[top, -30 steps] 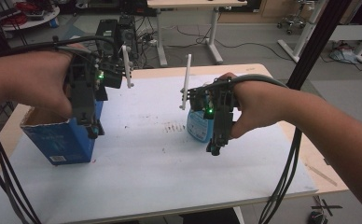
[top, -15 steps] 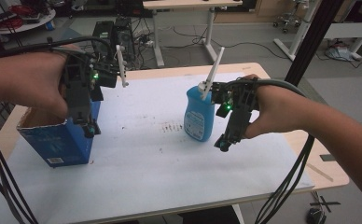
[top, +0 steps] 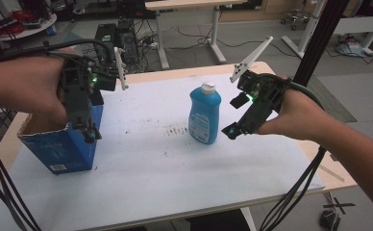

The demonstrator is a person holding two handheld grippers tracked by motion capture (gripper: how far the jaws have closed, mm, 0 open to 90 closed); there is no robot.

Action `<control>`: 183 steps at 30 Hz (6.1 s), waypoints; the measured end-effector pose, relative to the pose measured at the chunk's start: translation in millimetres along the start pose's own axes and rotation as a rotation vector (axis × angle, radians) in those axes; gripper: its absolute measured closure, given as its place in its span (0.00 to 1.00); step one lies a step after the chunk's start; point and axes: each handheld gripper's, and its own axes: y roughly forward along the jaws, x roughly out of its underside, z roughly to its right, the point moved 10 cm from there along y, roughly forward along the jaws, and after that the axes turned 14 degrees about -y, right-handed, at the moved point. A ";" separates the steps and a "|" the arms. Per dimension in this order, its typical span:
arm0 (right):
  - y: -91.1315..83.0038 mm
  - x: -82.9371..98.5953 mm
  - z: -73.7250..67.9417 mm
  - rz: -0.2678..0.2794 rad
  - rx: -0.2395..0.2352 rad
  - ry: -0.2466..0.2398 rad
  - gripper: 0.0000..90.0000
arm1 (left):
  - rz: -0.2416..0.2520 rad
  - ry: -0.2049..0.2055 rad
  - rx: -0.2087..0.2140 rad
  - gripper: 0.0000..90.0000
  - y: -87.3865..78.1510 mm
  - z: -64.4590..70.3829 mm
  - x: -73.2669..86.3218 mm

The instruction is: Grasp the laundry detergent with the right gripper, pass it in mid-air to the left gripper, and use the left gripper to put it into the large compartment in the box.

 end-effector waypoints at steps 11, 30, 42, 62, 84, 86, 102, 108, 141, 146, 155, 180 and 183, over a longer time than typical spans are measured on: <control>11.6 15.2 13.7 0.130 0.106 0.077 0.02 | -0.006 -0.001 0.001 0.02 1.3 -1.8 0.6; 42.4 39.7 17.3 0.264 0.205 0.164 0.02 | -0.012 0.004 0.002 0.02 1.9 0.7 -0.9; 67.9 40.0 34.5 0.280 0.233 0.191 0.02 | -0.012 0.002 -0.001 0.02 1.4 0.0 2.1; 97.2 28.7 57.3 0.318 0.291 0.224 0.02 | -0.001 0.006 -0.007 0.02 -0.1 -2.7 2.9; 122.2 21.7 62.1 0.363 0.329 0.231 0.04 | 0.005 -0.006 -0.009 0.02 -0.7 -4.0 7.8; 122.5 22.1 63.2 0.362 0.343 0.230 0.04 | 0.009 -0.006 -0.008 0.02 -0.3 -4.7 7.9; 122.7 23.4 68.9 0.382 0.380 0.251 0.15 | 0.004 -0.007 -0.005 0.02 1.4 -7.5 10.4; 122.6 24.5 69.4 0.372 0.386 0.249 0.19 | 0.004 -0.009 -0.005 0.02 2.6 -7.7 9.7; 122.0 15.2 66.6 0.386 0.461 0.185 0.48 | 0.001 -0.010 -0.002 0.02 4.7 -9.4 10.4; 121.3 15.6 67.2 0.402 0.445 0.190 0.50 | 0.004 -0.009 -0.002 0.02 5.8 -9.0 9.5; 118.6 11.7 61.6 0.394 0.440 0.152 0.51 | 0.006 -0.007 -0.001 0.02 5.5 -6.2 7.0; 84.6 -49.6 -12.8 0.435 0.077 -0.108 0.51 | 0.013 0.017 -0.008 0.02 4.3 -1.2 -7.7; 89.5 -52.1 -20.1 0.429 0.033 -0.134 0.51 | 0.017 0.022 -0.005 0.02 5.0 1.2 -10.4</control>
